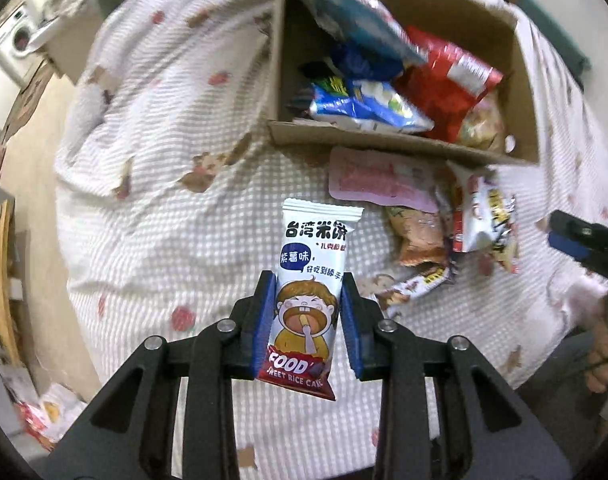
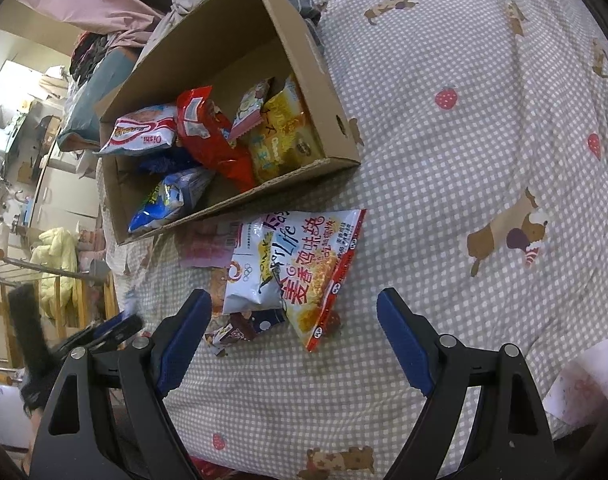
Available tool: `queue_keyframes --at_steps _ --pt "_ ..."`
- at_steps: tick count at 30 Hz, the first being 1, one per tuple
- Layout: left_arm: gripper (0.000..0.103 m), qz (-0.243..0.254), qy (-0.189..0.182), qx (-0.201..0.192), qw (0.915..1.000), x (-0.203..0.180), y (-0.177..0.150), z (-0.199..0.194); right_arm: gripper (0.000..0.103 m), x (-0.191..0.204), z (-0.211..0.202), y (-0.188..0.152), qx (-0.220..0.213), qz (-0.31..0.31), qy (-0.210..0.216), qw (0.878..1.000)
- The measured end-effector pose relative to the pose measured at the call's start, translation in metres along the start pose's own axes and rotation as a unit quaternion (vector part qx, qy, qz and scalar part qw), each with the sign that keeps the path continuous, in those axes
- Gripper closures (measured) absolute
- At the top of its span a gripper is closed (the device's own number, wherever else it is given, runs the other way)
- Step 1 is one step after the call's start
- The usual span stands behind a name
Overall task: Organize snacks
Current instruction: 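Grasp the rice cake bar with the left gripper while the right grasps the yellow-red bag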
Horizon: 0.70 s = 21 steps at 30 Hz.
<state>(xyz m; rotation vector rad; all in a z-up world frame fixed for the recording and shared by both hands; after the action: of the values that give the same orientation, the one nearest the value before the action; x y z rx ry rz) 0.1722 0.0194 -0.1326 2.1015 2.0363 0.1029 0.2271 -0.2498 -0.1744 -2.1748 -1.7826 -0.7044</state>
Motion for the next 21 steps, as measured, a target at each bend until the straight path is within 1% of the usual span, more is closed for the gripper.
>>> queue_keyframes --at_steps 1,3,4,6,8,9,10,11,13,15,19,21 --pt "0.076 -0.003 0.001 -0.008 1.0 -0.003 -0.001 -0.004 0.016 -0.002 -0.001 0.0 -0.001 0.005 0.0 1.0" --pt "0.076 -0.014 0.0 -0.031 0.9994 -0.003 -0.004 -0.017 0.012 -0.005 0.001 0.001 -0.001 0.013 0.002 1.0" --pt "0.076 -0.018 -0.001 -0.036 0.9992 0.0 0.001 -0.016 0.009 -0.006 0.003 0.001 0.002 0.017 0.003 1.0" --pt "0.076 -0.029 -0.009 -0.043 0.9986 0.005 0.0 -0.018 0.007 -0.008 0.008 0.001 0.006 0.023 0.003 1.0" --pt "0.076 -0.035 -0.015 -0.04 0.9985 0.011 0.012 -0.006 0.007 -0.008 0.017 0.001 0.014 0.025 -0.001 1.0" --pt "0.076 -0.042 -0.02 -0.039 0.9982 0.016 0.012 -0.004 0.007 -0.007 0.023 0.002 0.02 0.025 -0.005 0.999" --pt "0.076 -0.044 -0.02 -0.039 0.9981 0.009 0.015 0.003 0.007 -0.007 0.028 0.002 0.026 0.025 -0.008 0.999" --pt "0.076 -0.048 -0.02 -0.036 0.998 0.012 0.015 0.006 0.007 -0.007 0.034 0.003 0.031 0.024 -0.01 0.999" --pt "0.076 -0.056 -0.031 -0.031 0.9975 0.013 0.014 0.007 0.007 -0.003 0.044 0.006 0.041 0.029 0.0 0.999" --pt "0.076 -0.062 -0.041 -0.024 0.9969 0.014 0.014 0.01 0.007 0.001 0.052 0.011 0.046 0.028 0.001 0.999" --pt "0.075 -0.068 -0.048 -0.02 0.9964 0.015 0.014 0.012 0.007 0.003 0.064 0.017 0.05 0.024 -0.004 0.998" --pt "0.076 -0.07 -0.05 -0.02 0.9961 0.014 0.014 0.011 0.007 0.005 0.072 0.018 0.059 0.025 -0.002 0.998"
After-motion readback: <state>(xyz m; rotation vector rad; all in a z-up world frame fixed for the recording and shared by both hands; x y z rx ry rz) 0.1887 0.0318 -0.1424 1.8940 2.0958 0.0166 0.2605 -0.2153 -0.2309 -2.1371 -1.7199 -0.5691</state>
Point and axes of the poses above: each gripper's, at about its wrist camera, not at the fingertips, and z roughly the way its jaws point, x to its left, y to its top, the point moved 8 cm from there along z, roughly the way its jaws point, and after that the axes turned 4 degrees about x, right-handed, at the moved point
